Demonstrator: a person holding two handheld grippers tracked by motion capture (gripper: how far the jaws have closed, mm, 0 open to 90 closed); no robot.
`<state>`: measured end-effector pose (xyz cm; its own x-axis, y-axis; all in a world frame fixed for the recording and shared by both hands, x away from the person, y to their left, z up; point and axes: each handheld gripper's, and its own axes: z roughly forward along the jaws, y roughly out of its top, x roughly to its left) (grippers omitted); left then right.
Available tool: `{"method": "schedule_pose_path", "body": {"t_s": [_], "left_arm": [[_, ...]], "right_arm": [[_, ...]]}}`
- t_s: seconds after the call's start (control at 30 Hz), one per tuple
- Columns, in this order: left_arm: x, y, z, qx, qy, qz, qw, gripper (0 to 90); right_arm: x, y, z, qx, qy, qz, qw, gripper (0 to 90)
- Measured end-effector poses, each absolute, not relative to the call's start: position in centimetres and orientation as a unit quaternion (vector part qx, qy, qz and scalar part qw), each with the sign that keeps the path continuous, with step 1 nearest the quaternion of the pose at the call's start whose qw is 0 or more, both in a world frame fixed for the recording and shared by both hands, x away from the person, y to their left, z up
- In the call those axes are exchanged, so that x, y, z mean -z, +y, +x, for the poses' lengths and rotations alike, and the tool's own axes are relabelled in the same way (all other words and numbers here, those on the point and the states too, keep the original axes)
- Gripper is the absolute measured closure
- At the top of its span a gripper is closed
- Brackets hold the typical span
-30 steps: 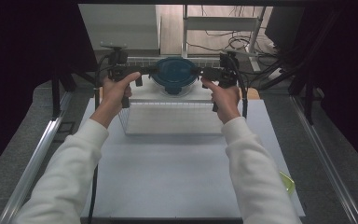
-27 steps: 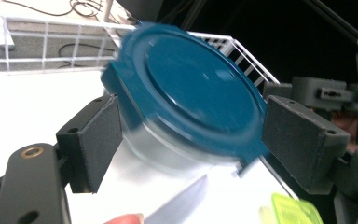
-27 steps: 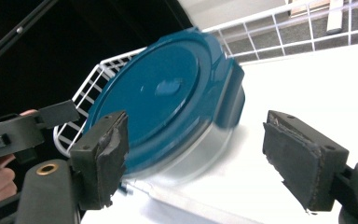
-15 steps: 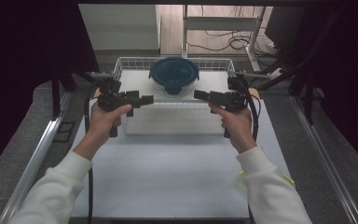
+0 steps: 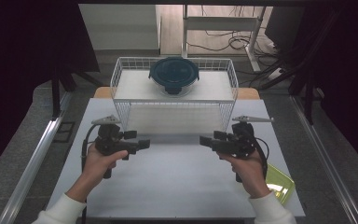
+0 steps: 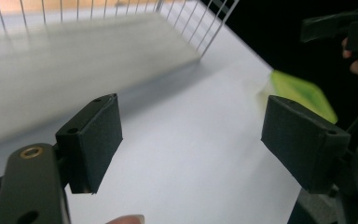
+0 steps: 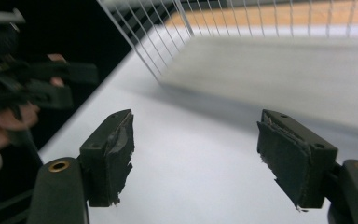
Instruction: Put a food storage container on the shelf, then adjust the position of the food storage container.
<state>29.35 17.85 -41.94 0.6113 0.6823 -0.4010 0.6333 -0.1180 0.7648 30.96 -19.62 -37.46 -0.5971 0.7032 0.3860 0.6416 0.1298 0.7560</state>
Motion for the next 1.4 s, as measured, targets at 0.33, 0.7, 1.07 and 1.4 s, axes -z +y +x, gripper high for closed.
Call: {"method": "schedule_pose_path", "body": {"t_s": [0.33, 0.7, 1.07, 1.4], "left_arm": [[46.1, 17.0, 27.4, -0.019, 0.443, 0.774, 0.452, 20.1], [47.6, 17.0, 25.7, -0.047, 0.433, 0.802, 0.408, 21.3], [47.8, 16.9, 25.9, -0.062, 0.434, 0.804, 0.402, 20.8], [48.1, 17.2, 25.9, -0.068, 0.443, 0.802, 0.396, 20.9]], "right_arm": [[41.3, -22.4, 28.9, -0.413, 0.798, 0.437, 0.041, 28.0], [43.4, -23.3, 28.4, -0.389, 0.808, 0.442, 0.028, 28.9], [43.2, -23.7, 28.4, -0.391, 0.804, 0.447, 0.033, 30.0], [42.7, -25.0, 28.7, -0.395, 0.802, 0.447, 0.029, 41.3]]}}
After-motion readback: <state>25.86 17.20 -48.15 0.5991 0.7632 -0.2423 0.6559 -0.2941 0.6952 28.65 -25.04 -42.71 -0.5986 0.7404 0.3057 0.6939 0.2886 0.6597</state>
